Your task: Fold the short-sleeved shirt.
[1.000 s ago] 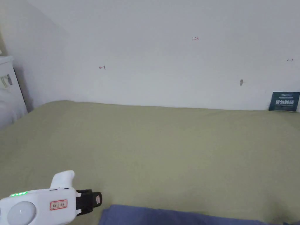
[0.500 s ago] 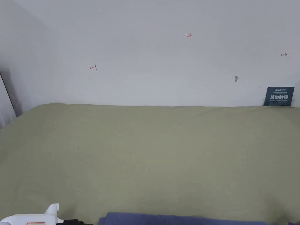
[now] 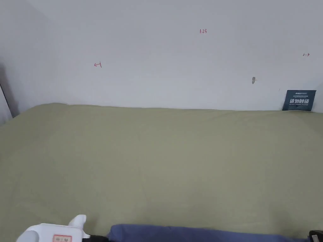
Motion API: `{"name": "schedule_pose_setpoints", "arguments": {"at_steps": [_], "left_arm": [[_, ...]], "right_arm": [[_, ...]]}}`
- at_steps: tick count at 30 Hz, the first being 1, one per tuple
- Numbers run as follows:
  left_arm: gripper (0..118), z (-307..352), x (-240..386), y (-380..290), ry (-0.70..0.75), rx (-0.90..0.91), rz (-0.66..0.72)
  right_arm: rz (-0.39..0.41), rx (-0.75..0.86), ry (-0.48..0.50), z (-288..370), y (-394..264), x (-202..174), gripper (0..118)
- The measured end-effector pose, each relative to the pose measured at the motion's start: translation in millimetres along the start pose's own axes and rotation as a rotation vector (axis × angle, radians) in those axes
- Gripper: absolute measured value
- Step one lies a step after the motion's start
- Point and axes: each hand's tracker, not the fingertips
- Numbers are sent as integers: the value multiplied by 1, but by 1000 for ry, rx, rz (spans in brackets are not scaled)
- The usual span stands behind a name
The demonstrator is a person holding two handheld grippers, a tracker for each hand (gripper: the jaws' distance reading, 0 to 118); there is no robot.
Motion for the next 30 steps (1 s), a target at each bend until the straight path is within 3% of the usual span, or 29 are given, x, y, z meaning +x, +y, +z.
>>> {"name": "schedule_pose_setpoints", "arguments": {"at_steps": [5,11,21,24,25,26,27,29,30], "left_arm": [[6,18,31,-3,-73,60,8],[6,32,113,11,-197,117,-118],[7,-102,251,-8,-349,-47,-199],[17,-137,260,-22,-286,-112,-191],[31,-144,258,-24,-259,-132,-166],[60,-149,257,-26,-247,-144,-141],[80,-147,254,-28,-248,-120,-128],[70,-134,247,-28,-303,-24,-91],[51,-126,244,-27,-315,17,-79]], "right_arm": [[-9,-7,13,0,-3,1,0],[-15,16,5,10,2,13,0],[-56,63,3,27,4,38,0],[-66,69,-8,22,3,46,0],[-70,69,-13,20,4,48,0],[-79,71,-15,17,4,51,0],[-87,72,-15,15,4,52,0],[-106,73,-9,11,4,55,0],[-112,74,-9,10,4,54,0]]}}
